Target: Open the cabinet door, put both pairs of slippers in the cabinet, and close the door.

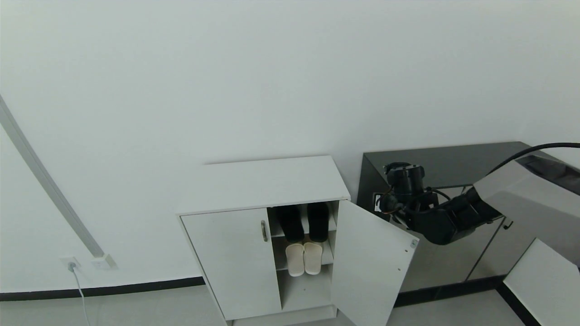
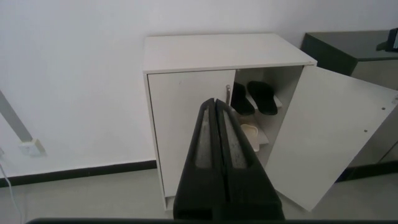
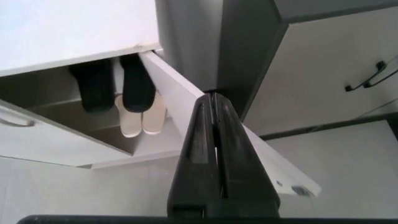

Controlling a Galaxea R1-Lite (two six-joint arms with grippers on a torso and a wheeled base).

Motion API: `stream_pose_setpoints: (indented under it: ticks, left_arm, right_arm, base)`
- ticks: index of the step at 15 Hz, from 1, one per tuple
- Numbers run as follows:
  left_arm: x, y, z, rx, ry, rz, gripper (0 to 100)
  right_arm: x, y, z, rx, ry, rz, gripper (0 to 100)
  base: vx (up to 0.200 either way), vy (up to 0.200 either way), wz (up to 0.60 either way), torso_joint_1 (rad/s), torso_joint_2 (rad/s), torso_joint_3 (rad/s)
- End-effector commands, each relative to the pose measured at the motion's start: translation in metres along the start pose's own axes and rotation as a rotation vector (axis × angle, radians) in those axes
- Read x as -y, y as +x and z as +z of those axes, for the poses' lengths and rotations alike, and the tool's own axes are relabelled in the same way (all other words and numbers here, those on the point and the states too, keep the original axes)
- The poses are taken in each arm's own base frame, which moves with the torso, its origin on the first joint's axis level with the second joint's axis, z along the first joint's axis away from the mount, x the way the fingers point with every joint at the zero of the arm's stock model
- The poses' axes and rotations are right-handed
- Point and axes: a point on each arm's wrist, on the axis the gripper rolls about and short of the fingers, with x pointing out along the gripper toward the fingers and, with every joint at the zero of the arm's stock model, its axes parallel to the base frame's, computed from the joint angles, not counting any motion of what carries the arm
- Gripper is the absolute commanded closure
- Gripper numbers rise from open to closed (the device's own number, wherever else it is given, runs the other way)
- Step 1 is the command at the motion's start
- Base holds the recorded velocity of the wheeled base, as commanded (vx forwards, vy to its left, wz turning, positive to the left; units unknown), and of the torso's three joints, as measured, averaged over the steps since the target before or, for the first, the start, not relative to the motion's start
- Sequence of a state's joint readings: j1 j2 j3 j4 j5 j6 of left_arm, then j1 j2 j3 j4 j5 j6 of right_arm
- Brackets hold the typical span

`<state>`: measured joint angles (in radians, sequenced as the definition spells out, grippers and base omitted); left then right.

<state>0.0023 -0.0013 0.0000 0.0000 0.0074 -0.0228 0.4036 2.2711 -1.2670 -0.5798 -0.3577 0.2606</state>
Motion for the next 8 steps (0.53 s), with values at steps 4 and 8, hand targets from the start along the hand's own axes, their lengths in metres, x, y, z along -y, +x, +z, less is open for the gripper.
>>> stream_pose_setpoints:
  ticks: [4,8]
  left_arm:
    - [0.0,0.0,0.0,-0.001,0.0,0.001,100]
    - [0.0,0.0,0.0,-0.001,0.0,0.001,100]
  right_arm:
    - [0.019,0.045,-0.029,-0.054,-0.024,-0.06,100]
    - [0.028,0.067,-0.042,-0.063,-0.018,-0.085,100]
  base:
    - [0.0,0.0,0.0,0.0,0.0,0.0]
    - [0.0,0.0,0.0,0.0,0.0,0.0]
